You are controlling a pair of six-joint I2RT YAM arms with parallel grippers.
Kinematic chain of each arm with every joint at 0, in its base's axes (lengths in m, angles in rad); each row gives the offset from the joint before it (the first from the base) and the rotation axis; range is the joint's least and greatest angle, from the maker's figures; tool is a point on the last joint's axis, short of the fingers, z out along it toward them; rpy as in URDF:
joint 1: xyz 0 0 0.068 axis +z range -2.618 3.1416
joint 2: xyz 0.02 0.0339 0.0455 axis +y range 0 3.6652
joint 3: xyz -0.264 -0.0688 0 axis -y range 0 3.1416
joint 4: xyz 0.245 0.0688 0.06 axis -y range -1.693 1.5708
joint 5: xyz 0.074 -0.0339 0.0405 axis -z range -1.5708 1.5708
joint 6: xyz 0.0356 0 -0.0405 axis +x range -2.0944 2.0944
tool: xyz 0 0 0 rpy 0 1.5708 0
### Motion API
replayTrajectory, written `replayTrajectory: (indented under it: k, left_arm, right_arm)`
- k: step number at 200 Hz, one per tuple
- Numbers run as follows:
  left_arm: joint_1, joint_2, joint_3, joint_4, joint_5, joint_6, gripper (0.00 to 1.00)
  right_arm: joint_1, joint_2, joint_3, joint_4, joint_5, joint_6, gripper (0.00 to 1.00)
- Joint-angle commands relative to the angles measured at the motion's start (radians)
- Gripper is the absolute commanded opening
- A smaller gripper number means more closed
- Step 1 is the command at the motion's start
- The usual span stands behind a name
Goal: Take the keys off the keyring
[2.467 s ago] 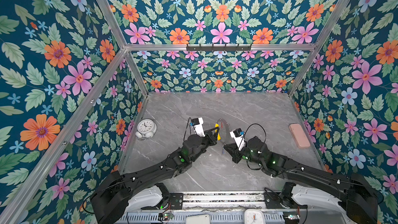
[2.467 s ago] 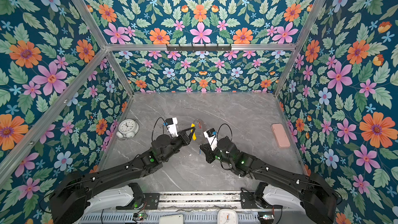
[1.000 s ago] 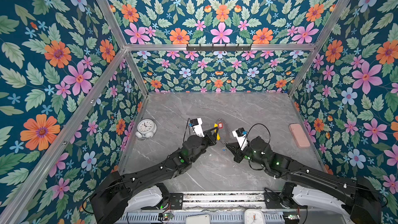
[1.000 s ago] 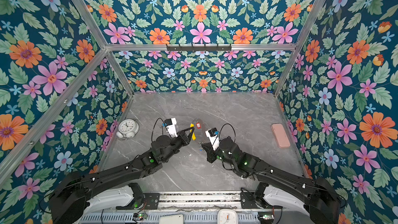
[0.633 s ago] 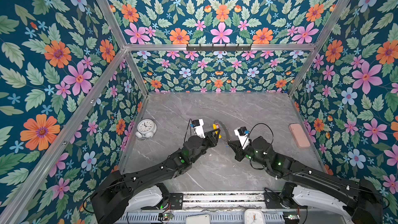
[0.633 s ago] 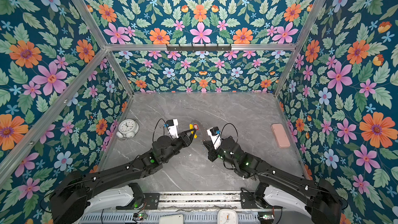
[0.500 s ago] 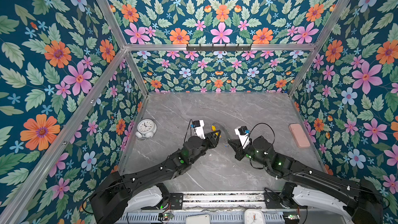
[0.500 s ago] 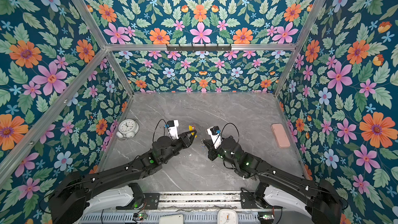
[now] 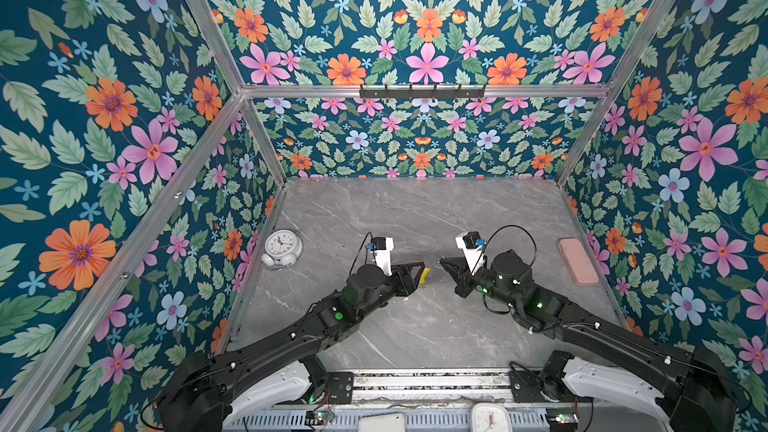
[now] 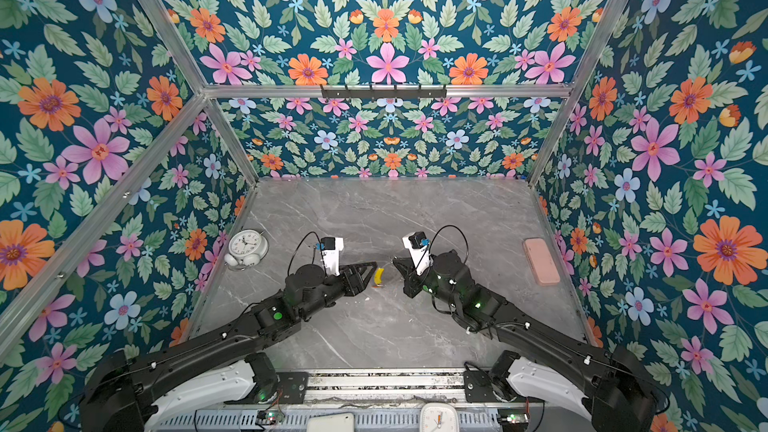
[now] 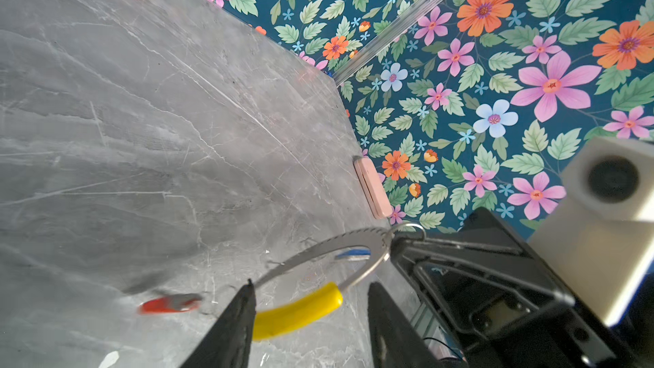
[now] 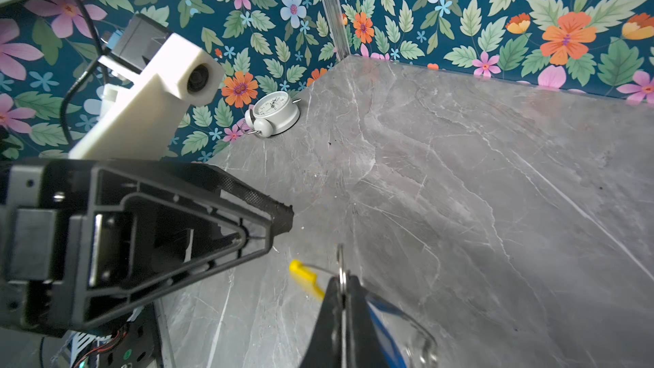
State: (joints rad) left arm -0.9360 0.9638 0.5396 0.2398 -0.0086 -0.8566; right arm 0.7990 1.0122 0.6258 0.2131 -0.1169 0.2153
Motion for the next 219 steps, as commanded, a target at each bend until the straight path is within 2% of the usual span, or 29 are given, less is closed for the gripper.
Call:
replayTrajectory:
  k: [1,26,51,66,84,122,151,180,219]
  left_arm:
    - [0.000,-0.025,-0.002,-0.060,0.031,0.080,0.54]
    - [0.000,-0.058,-0.020,-0.039,0.047,0.160,0.56]
    - [0.000,-0.080,-0.004,-0.038,0.062,0.247,0.62]
    - [0.002,-0.086,0.018,-0.043,0.129,0.306,0.66]
    - [0.009,-0.081,0.058,-0.051,0.230,0.376,0.58]
    - [0.042,-0.132,0.069,0.006,0.447,0.442,0.51]
    - [0.054,-0.156,0.088,-0.020,0.515,0.484,0.43]
    - [0.055,-0.120,0.111,-0.032,0.584,0.499,0.33]
    - [0.055,-0.099,0.121,-0.026,0.615,0.499,0.28]
  right_arm:
    - [-0.023,0.001,0.018,0.037,-0.111,-0.025,0.00]
    - [-0.077,-0.004,0.048,-0.004,-0.247,-0.043,0.00]
    - [-0.151,-0.011,0.075,-0.041,-0.424,-0.040,0.00]
    - [-0.183,-0.005,0.085,-0.052,-0.527,-0.034,0.00]
    - [-0.205,0.010,0.092,-0.063,-0.623,-0.027,0.00]
    - [-0.207,0.022,0.091,-0.066,-0.753,-0.022,0.00]
    - [-0.207,0.018,0.091,-0.067,-0.836,-0.017,0.00]
    - [-0.207,0.025,0.107,-0.067,-0.895,-0.004,0.00]
    - [-0.206,0.037,0.121,-0.079,-0.938,0.001,0.00]
